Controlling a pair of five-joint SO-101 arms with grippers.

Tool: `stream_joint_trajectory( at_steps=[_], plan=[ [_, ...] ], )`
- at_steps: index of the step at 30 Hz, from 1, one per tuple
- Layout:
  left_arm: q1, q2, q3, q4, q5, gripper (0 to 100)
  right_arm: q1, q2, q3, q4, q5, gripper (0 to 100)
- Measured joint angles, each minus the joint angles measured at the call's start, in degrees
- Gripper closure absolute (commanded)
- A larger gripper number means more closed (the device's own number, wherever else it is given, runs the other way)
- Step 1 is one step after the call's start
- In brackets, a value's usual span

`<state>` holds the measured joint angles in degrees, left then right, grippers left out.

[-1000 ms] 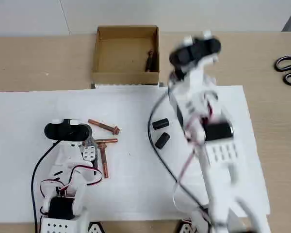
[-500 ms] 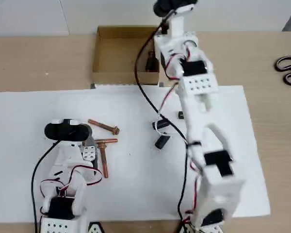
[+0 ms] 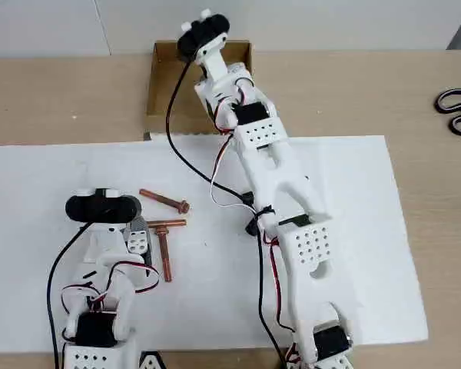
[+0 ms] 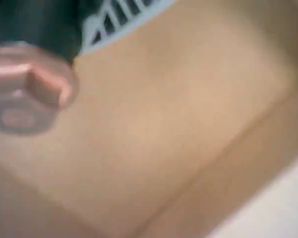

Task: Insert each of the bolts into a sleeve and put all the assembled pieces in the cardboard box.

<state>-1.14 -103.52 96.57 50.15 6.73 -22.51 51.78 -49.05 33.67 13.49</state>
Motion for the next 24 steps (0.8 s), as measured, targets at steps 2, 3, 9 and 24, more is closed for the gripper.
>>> stream_joint_trajectory(
  at_steps=[2,3,9,24],
  plan=[
    [0.00,0.00,0.00,0.00,0.00,99,0.00,0.62,-0.97,2.11,0.35,80.4],
    [0.00,0.00,0.00,0.00,0.00,99,0.00,0.53,-1.49,3.25,0.44,80.9],
    [0.00,0.00,0.00,0.00,0.00,99,0.09,0.53,-4.04,5.54,0.62,85.8],
    [0.00,0.00,0.00,0.00,0.00,99,0.00,0.53,-27.60,32.53,0.62,99.4]
  ],
)
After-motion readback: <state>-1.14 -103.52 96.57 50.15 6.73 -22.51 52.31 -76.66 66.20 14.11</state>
